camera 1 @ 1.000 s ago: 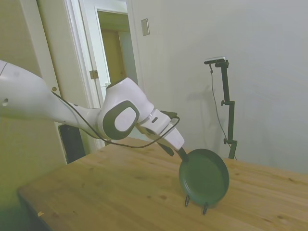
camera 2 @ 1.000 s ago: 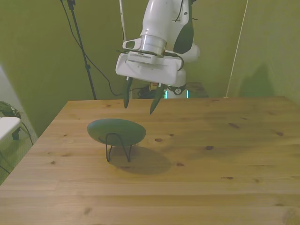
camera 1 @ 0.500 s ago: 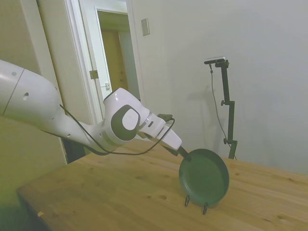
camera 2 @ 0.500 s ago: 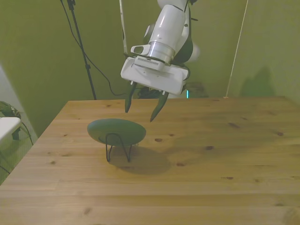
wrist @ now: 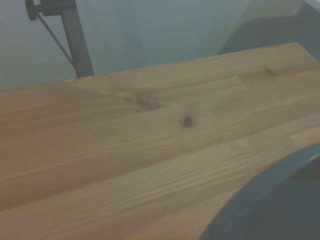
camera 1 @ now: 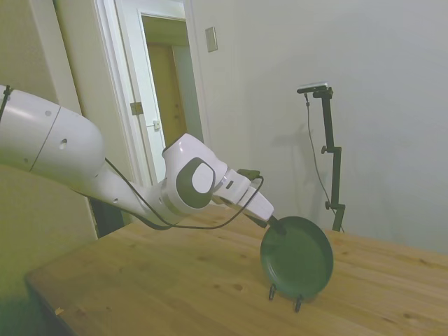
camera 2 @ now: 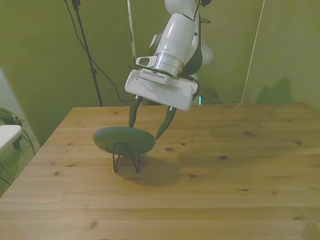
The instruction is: Unload the plate
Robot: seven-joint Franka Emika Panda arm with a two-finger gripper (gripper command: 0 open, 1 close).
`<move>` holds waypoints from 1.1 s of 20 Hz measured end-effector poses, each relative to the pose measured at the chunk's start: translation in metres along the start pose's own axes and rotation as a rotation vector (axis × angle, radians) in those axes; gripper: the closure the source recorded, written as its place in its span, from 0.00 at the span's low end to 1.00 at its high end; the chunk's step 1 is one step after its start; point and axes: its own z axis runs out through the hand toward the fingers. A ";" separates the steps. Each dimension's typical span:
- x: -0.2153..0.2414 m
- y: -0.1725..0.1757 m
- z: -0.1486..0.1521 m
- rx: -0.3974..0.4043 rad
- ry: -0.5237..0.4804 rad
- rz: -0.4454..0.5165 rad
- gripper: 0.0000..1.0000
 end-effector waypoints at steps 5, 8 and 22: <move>-0.009 -0.006 0.005 0.009 -0.015 -0.012 1.00; -0.012 -0.006 0.005 0.031 -0.028 -0.017 1.00; -0.011 0.009 0.000 0.046 -0.053 -0.041 1.00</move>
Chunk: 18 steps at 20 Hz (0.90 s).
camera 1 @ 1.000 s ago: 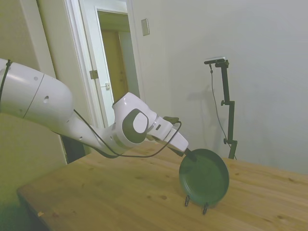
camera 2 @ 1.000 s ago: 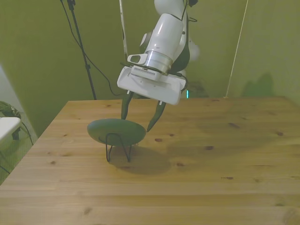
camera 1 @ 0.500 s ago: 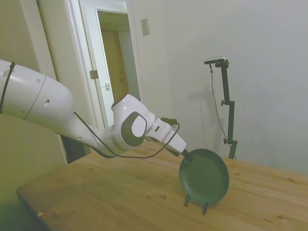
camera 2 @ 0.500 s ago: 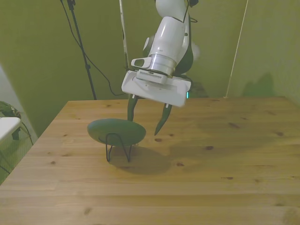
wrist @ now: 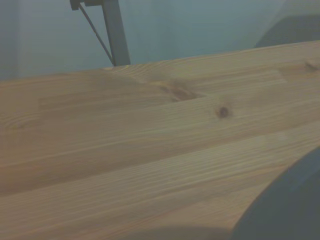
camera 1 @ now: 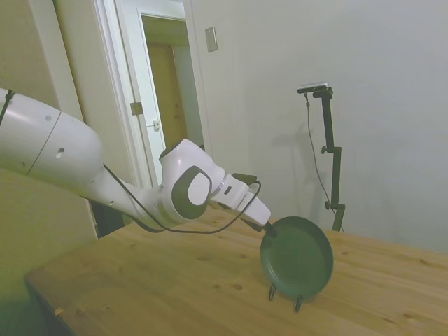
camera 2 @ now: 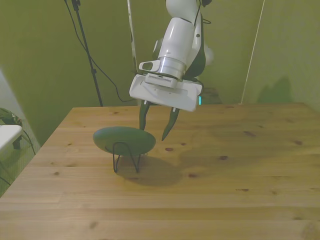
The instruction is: Unload the plate
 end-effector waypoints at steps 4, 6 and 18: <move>0.003 0.003 0.001 0.004 -0.011 0.001 1.00; 0.004 0.004 0.002 0.006 -0.017 -0.002 1.00; 0.003 0.009 0.004 0.024 -0.024 -0.017 1.00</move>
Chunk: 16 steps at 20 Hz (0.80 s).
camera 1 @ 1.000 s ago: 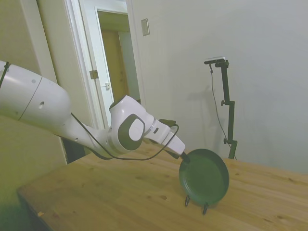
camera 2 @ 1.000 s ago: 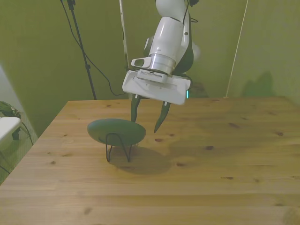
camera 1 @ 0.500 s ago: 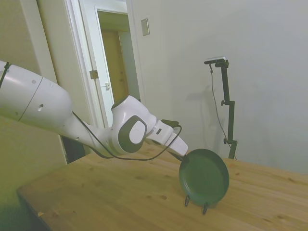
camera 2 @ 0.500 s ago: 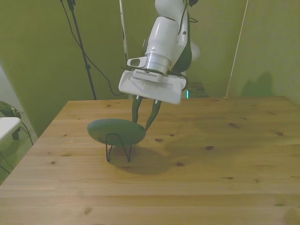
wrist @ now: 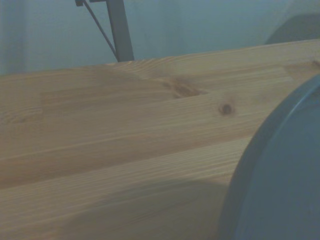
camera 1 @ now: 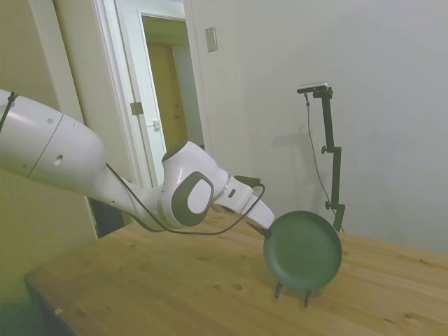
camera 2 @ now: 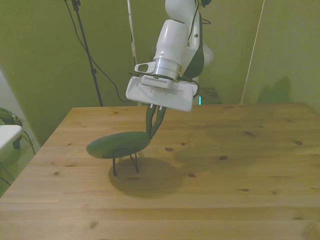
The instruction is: Unload the plate
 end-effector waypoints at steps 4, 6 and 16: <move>0.000 -0.001 -0.002 0.004 0.002 0.000 1.00; 0.000 -0.003 -0.006 0.012 0.005 -0.003 1.00; -0.009 -0.023 -0.074 0.091 0.060 -0.048 1.00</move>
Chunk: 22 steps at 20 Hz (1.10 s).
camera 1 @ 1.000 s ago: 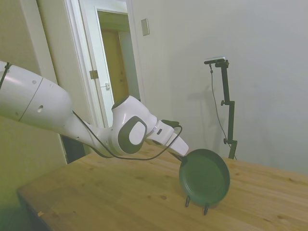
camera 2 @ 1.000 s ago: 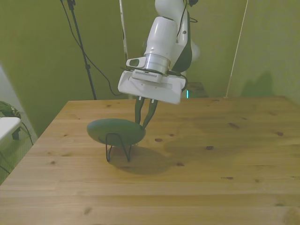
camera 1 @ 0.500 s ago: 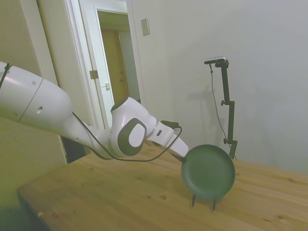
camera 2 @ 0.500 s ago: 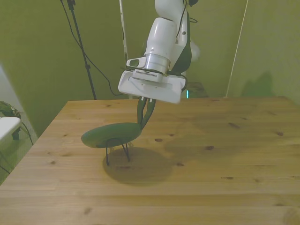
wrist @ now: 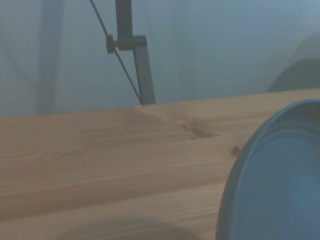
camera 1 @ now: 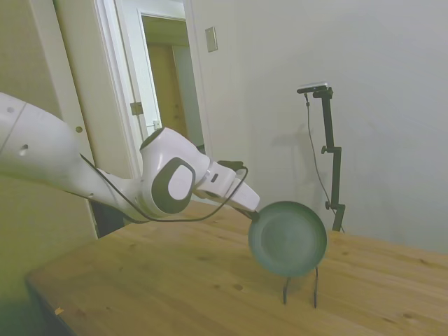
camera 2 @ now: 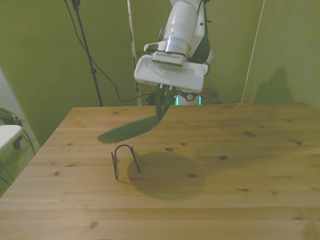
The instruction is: Unload the plate
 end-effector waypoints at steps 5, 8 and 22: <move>-0.037 -0.041 -0.040 0.004 -0.016 -0.028 1.00; -0.084 -0.069 -0.039 -0.019 -0.084 -0.063 1.00; -0.154 -0.083 0.092 -0.169 -0.388 -0.015 0.00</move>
